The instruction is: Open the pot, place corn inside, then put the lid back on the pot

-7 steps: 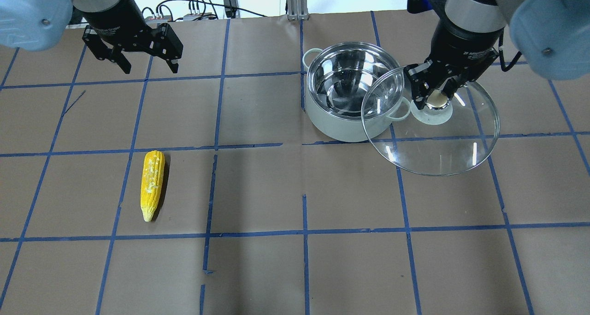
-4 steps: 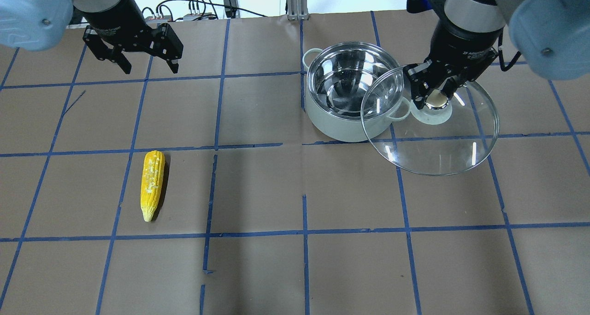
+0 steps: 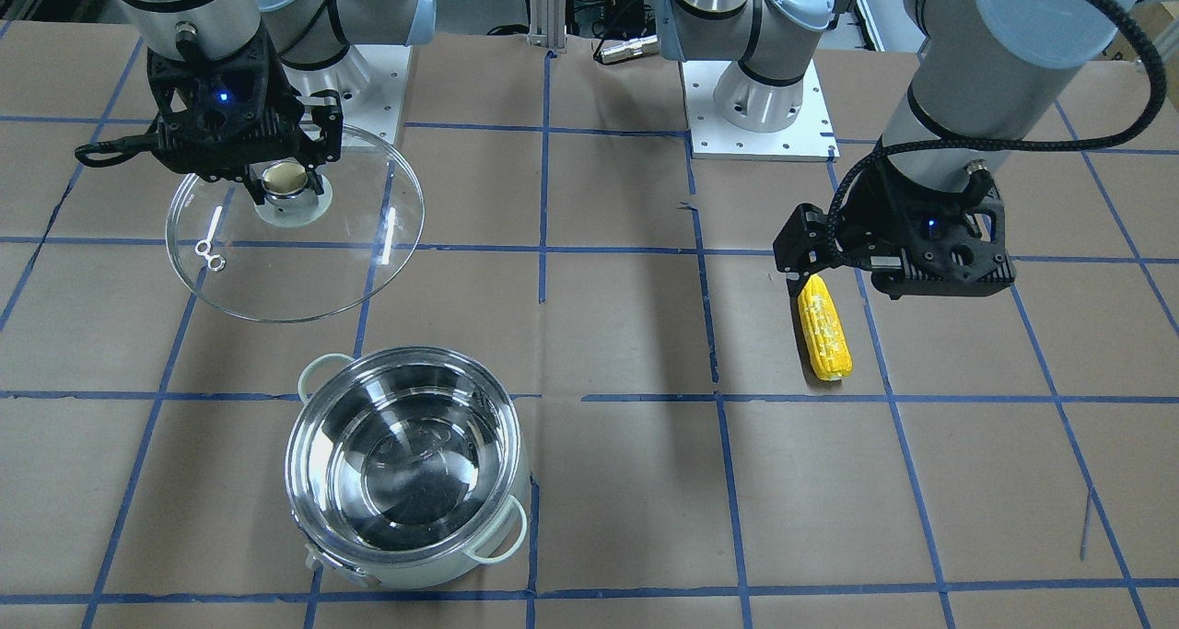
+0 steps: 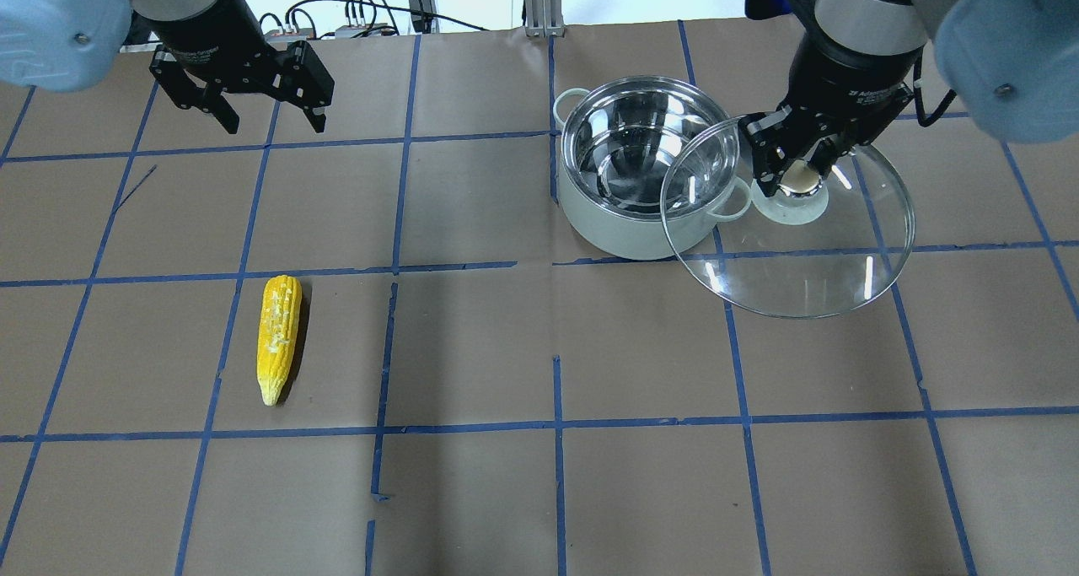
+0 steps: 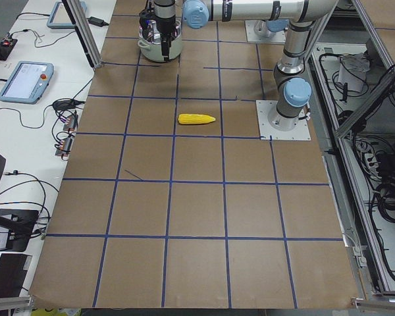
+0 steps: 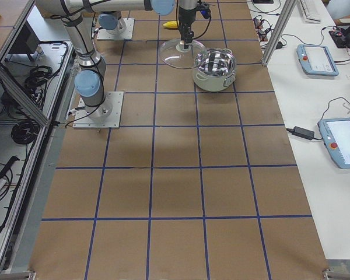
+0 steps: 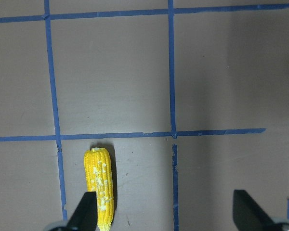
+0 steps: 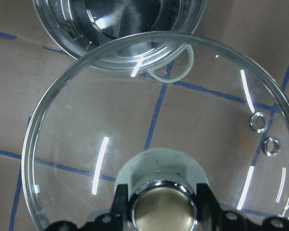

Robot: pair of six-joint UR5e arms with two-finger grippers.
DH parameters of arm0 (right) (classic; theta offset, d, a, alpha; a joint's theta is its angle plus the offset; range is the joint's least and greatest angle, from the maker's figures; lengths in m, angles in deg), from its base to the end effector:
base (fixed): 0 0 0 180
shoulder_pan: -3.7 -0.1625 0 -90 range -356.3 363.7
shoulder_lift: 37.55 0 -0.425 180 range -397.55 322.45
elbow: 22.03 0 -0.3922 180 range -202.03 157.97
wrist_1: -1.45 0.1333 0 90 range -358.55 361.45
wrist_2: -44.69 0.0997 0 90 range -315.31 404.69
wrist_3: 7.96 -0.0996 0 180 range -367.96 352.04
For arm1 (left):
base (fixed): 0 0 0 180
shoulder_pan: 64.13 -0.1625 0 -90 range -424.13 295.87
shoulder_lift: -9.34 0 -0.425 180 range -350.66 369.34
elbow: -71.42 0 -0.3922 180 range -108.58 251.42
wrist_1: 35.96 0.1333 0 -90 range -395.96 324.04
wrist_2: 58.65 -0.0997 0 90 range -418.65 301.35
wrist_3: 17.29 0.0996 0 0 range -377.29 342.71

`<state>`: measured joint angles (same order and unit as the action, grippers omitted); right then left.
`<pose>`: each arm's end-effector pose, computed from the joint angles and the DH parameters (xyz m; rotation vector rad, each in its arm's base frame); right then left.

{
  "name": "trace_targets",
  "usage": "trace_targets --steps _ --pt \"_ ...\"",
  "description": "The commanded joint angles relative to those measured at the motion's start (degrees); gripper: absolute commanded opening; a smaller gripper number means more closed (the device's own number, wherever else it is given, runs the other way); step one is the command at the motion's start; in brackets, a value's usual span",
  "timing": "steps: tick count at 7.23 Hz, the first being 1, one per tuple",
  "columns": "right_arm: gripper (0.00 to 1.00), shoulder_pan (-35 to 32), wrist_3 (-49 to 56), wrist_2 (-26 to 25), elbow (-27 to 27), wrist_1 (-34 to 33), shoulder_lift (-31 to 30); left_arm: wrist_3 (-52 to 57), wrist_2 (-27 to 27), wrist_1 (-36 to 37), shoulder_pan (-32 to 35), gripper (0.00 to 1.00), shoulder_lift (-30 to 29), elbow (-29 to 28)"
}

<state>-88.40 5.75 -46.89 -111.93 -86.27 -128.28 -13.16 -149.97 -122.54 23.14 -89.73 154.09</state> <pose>0.1482 -0.4788 0.4911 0.4291 -3.0867 -0.0436 -0.1041 -0.5672 0.4737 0.0375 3.1163 -0.0435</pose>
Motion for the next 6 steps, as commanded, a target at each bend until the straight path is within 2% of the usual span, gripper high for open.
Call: trace_targets --steps 1,6 --pt "0.28 0.0 0.0 -0.1 0.2 0.0 -0.1 0.0 0.0 0.0 0.0 1.00 -0.1 -0.1" --pt "0.28 0.0 0.2 0.2 -0.5 -0.1 0.1 -0.1 0.0 0.0 0.0 1.00 -0.1 -0.2"
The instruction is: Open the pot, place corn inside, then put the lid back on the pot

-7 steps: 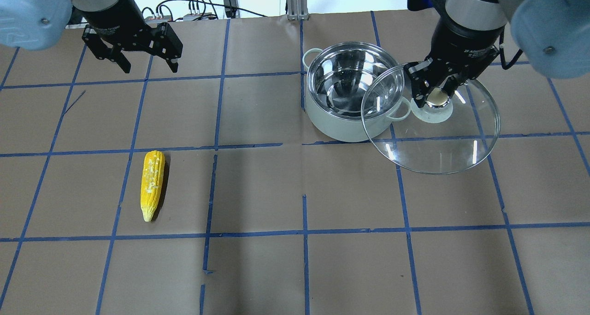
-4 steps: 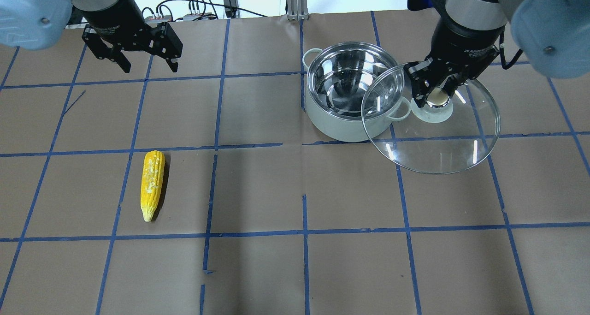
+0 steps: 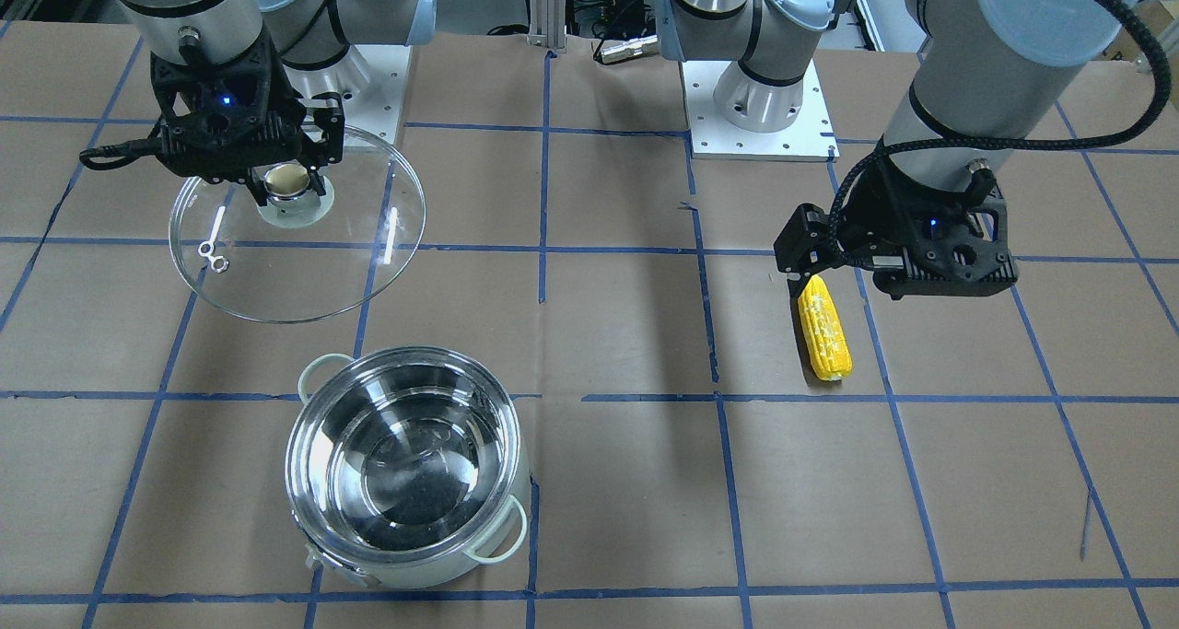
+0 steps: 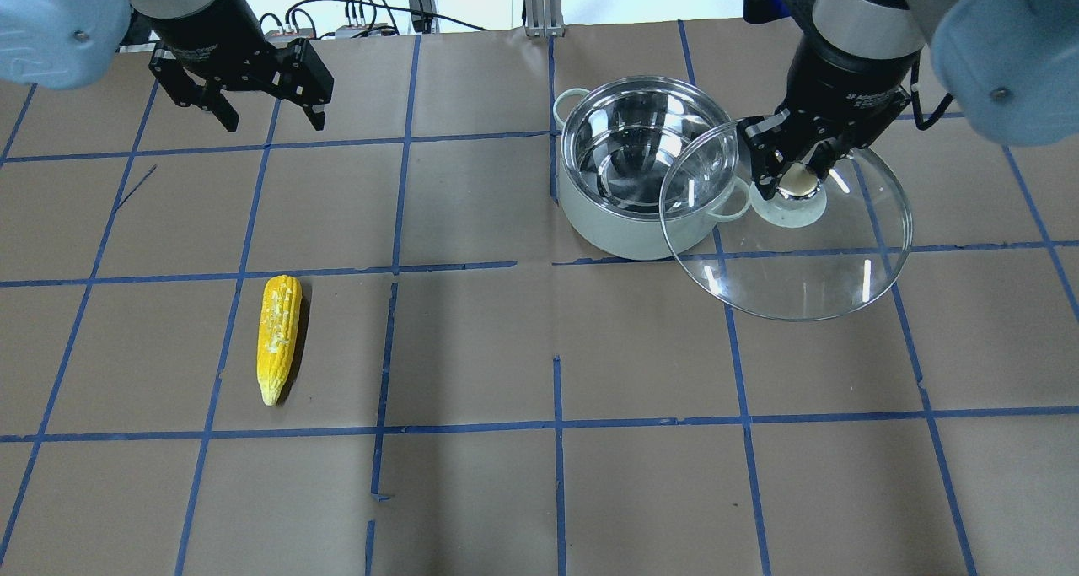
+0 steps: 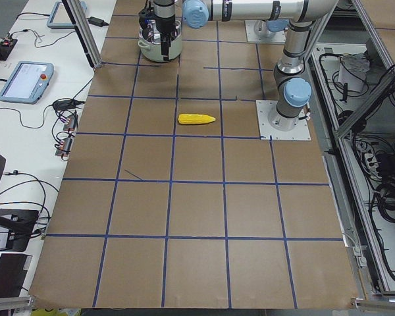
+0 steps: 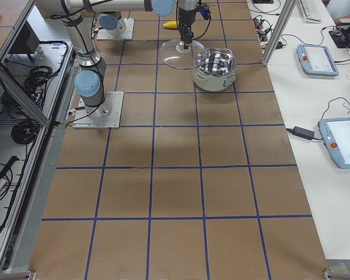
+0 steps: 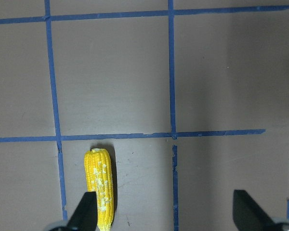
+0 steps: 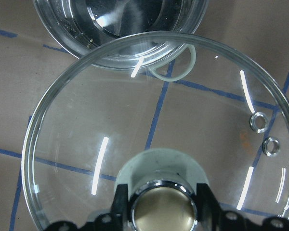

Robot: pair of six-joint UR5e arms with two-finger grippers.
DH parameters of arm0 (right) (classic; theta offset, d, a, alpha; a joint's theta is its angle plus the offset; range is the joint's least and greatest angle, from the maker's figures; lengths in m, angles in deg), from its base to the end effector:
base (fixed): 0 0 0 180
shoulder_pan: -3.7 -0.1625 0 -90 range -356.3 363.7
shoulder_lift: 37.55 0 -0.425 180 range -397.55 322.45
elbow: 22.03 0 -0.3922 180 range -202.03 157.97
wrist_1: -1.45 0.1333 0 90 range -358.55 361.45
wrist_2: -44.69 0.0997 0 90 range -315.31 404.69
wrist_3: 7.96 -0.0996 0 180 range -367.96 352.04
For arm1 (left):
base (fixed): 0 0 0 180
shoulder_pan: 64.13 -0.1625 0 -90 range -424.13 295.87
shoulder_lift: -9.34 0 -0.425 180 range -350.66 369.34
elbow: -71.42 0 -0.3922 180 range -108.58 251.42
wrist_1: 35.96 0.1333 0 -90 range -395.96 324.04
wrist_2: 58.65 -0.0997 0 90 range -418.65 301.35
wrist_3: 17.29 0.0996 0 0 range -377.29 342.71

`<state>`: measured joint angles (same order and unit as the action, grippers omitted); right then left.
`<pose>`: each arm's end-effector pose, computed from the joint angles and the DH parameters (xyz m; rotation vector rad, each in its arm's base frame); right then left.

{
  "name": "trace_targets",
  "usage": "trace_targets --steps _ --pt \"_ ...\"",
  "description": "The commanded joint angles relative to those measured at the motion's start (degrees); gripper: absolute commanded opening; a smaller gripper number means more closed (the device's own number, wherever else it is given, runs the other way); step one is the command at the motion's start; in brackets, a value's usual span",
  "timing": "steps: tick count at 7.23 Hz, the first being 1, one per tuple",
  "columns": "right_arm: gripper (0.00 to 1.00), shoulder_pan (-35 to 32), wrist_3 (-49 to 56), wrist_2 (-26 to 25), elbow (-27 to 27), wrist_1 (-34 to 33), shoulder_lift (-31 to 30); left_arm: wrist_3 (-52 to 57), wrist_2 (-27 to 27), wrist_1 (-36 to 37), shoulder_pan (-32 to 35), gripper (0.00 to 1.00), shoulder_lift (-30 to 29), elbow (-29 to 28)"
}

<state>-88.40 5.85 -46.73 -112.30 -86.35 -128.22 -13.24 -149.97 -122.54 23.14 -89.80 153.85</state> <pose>0.1485 -0.4786 0.4876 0.4324 -3.0896 -0.0527 -0.1041 -0.5680 0.4751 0.0353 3.1161 -0.0481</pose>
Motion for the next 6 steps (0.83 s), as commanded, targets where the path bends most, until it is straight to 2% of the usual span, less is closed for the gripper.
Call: trace_targets --steps 1,6 --pt "0.28 0.0 0.2 0.1 -0.2 -0.1 0.1 0.0 0.0 0.0 0.0 1.00 0.0 0.1" --pt "0.28 0.0 -0.1 0.2 -1.0 -0.4 -0.1 -0.5 0.0 0.0 0.0 1.00 -0.1 0.4"
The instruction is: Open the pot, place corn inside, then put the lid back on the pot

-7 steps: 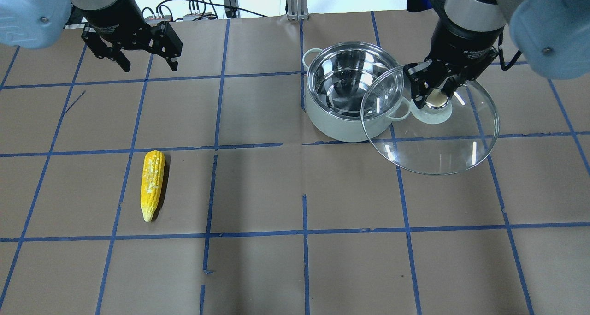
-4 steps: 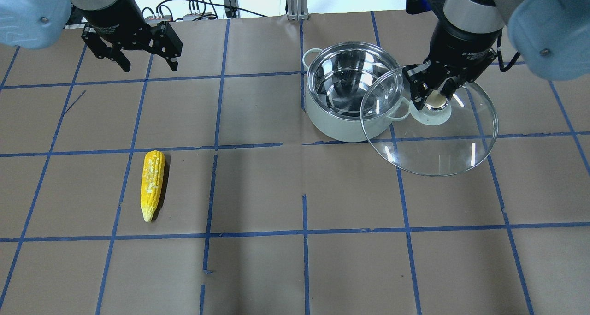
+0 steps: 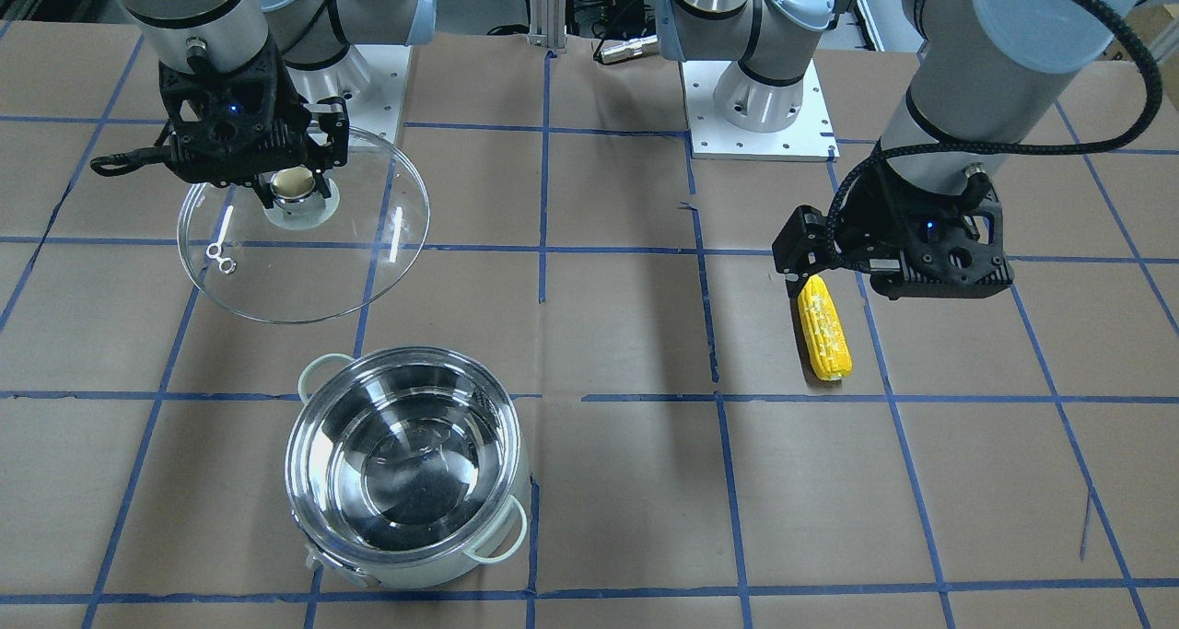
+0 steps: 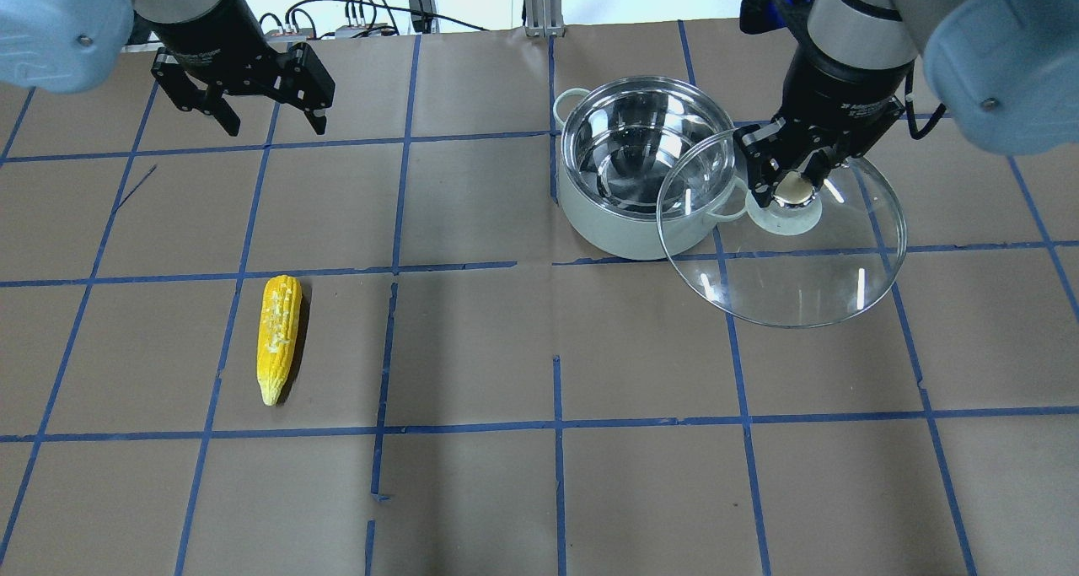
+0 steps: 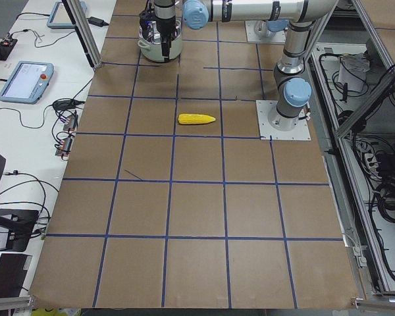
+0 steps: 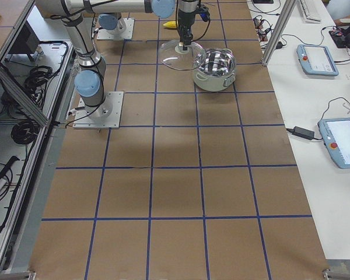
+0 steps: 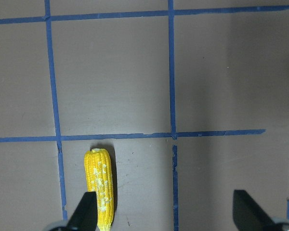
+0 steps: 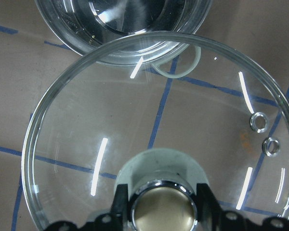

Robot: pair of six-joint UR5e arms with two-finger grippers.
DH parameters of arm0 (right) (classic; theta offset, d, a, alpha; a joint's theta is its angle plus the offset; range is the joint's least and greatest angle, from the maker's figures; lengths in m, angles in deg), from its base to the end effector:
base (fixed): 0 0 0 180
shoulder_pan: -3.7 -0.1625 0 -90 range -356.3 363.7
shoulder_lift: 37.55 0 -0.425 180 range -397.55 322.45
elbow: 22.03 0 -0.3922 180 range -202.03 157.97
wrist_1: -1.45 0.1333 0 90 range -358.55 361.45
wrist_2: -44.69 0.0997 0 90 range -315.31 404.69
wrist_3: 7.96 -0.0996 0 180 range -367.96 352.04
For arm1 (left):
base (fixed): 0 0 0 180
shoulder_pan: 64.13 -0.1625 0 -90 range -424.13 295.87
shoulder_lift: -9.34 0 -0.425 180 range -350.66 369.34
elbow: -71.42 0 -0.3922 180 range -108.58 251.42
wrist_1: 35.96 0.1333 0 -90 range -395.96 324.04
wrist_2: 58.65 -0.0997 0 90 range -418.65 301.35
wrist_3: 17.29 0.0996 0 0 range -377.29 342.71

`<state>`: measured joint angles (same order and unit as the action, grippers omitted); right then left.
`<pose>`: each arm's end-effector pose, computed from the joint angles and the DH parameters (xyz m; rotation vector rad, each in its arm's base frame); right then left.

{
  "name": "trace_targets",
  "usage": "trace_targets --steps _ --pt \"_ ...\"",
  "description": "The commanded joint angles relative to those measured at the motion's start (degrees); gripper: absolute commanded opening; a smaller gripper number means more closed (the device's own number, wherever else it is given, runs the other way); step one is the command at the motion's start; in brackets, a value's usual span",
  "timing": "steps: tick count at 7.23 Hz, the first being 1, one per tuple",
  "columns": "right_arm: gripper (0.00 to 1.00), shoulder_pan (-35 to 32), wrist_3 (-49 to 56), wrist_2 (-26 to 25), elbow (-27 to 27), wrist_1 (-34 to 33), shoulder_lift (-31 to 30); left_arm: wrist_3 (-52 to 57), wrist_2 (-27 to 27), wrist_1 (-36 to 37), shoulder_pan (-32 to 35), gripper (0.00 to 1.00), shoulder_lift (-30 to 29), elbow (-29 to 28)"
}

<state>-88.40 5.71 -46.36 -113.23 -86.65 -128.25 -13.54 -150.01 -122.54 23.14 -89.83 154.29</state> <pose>0.1491 -0.4773 0.4804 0.4296 -3.0972 -0.0681 -0.1040 -0.5673 0.4710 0.0273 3.1162 -0.0354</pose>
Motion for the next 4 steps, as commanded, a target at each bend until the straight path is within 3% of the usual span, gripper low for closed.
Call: trace_targets --steps 1,4 --pt "0.28 -0.1 -0.2 -0.2 0.3 -0.1 -0.1 -0.2 0.0 0.0 0.1 1.00 -0.1 -0.2" --pt "0.28 -0.1 -0.3 -0.2 0.0 -0.1 -0.1 -0.2 0.0 0.0 0.0 1.00 -0.1 -0.4"
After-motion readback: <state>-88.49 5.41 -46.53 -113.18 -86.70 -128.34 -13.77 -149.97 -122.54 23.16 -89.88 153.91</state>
